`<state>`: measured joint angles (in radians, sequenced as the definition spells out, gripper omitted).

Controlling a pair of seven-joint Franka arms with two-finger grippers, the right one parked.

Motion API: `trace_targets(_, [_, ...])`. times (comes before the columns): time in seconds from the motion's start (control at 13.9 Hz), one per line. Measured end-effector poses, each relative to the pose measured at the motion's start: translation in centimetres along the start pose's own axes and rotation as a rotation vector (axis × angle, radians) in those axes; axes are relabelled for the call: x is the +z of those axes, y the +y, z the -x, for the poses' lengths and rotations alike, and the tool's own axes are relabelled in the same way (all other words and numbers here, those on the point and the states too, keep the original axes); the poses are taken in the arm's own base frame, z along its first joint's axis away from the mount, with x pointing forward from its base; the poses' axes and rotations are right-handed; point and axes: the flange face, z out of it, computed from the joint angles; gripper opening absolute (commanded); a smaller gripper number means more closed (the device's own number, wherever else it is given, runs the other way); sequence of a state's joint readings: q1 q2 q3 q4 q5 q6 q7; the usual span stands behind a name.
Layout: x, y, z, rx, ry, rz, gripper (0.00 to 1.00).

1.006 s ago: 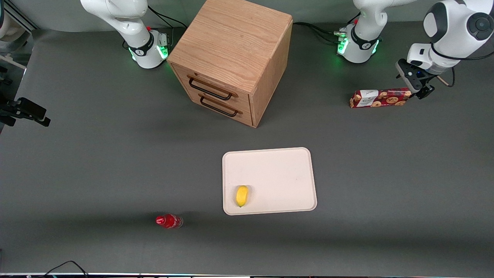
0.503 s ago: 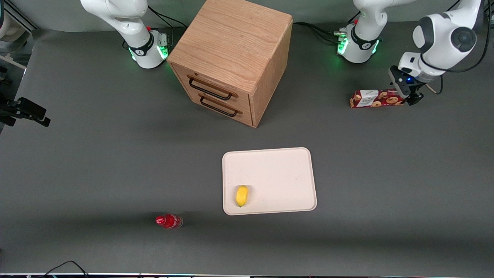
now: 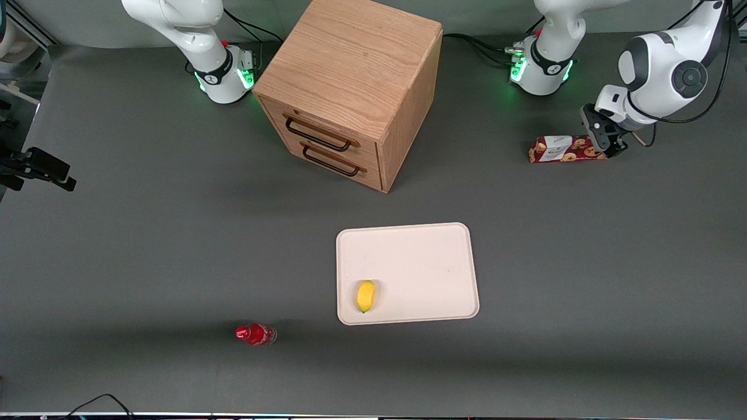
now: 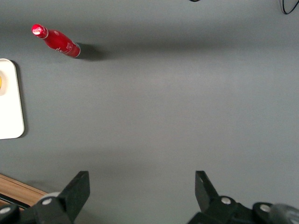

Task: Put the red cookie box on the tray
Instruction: 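Close the left gripper on the end of the red cookie box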

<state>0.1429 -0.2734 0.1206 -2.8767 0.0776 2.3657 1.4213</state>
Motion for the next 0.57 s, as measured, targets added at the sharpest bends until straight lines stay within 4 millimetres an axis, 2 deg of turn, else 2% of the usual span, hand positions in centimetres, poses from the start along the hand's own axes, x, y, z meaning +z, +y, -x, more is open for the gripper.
trace_targets(0.43, [0.41, 0.44, -0.35, -0.009, 0.015, 0.04, 1.0])
trace_targets(0.57, [1.09, 0.18, -0.75, -0.004, 0.018, 0.025, 1.0])
